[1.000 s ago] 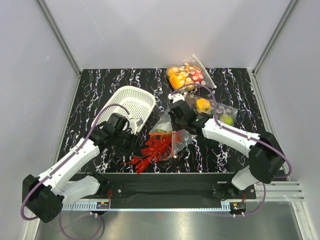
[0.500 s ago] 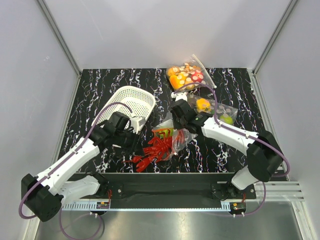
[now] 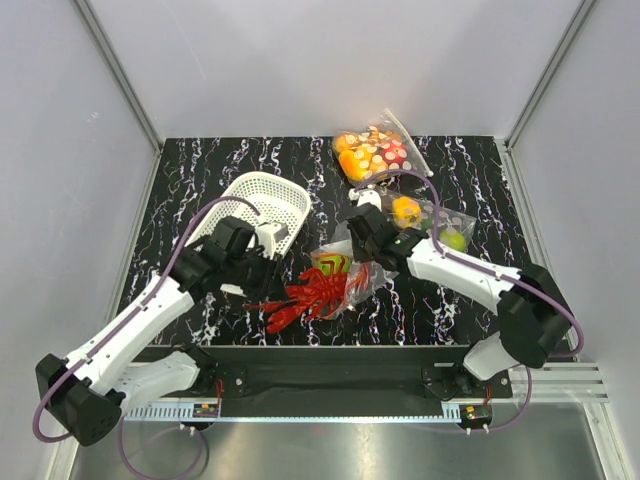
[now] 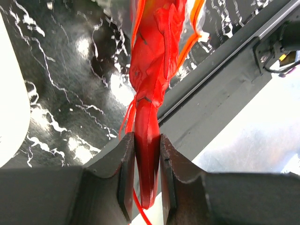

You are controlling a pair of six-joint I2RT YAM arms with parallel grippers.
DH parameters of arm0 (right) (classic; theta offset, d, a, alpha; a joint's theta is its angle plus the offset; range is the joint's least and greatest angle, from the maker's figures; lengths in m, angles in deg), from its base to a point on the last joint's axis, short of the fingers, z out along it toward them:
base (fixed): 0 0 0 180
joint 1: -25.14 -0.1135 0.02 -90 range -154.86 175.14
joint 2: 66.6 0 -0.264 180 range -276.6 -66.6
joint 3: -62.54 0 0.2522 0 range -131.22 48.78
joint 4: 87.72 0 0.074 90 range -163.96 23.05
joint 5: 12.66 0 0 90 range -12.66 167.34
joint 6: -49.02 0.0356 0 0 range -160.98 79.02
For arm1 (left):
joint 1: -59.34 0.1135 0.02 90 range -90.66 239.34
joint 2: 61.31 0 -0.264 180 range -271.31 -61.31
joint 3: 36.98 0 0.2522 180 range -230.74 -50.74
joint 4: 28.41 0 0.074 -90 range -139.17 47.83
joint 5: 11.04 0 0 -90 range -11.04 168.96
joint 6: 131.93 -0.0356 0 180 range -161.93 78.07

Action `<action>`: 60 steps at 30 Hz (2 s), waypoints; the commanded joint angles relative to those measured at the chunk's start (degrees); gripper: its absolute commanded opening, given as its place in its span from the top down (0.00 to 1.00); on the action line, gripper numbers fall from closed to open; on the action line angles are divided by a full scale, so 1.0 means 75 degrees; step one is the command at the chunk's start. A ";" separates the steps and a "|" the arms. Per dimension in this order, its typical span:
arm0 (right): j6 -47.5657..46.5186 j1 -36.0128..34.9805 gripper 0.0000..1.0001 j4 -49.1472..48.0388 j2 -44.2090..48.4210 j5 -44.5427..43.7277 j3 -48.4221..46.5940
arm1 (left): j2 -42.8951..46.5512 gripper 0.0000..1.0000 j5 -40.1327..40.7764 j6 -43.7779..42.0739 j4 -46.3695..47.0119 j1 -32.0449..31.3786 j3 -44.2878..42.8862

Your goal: Open the zip-top bag and remove the fake food

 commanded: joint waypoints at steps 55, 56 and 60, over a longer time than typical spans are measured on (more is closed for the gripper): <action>0.1354 -0.1131 0.37 -0.0081 0.2800 0.1090 0.1984 | -0.1299 1.00 -0.0709 0.0373 0.1508 0.0817 -0.1410; 0.1389 -0.1178 0.37 -0.0058 0.2741 0.1067 0.1960 | -0.1275 1.00 -0.0674 0.0385 0.1473 0.0841 -0.1410; 0.1518 -0.1318 0.39 -0.0022 0.2344 0.1067 0.1866 | -0.1193 1.00 -0.0650 0.0443 0.1555 0.0911 -0.1363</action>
